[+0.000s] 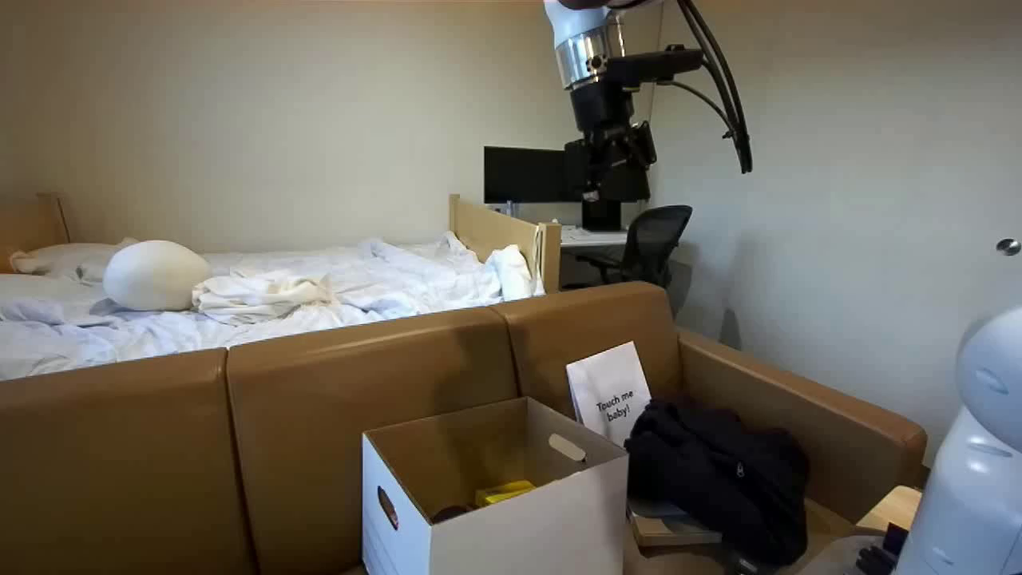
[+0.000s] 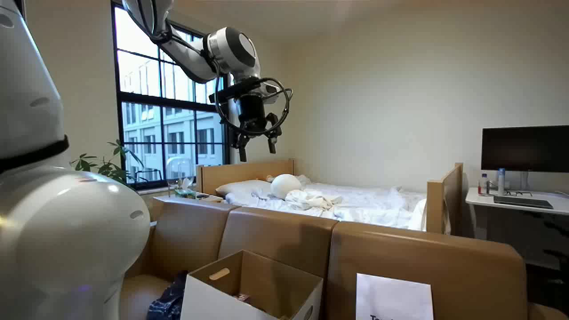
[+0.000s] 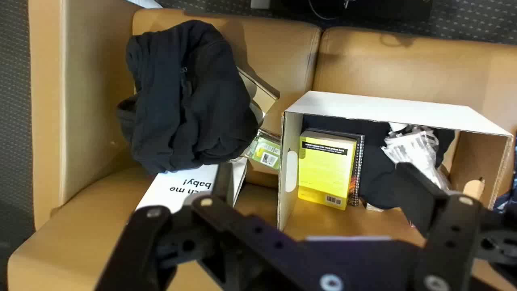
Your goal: Move the black shirt to the box
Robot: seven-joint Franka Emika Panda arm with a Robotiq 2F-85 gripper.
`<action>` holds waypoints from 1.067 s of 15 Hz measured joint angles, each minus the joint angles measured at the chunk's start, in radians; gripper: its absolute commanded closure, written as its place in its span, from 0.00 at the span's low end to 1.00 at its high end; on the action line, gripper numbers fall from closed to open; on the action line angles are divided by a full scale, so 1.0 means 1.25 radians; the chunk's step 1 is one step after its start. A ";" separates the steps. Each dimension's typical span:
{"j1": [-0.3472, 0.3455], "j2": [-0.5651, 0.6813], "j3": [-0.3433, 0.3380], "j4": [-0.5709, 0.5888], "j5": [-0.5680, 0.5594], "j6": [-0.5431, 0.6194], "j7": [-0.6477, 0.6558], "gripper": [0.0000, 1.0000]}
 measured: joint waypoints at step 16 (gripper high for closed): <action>-0.040 0.025 -0.203 0.074 0.005 0.042 -0.157 0.00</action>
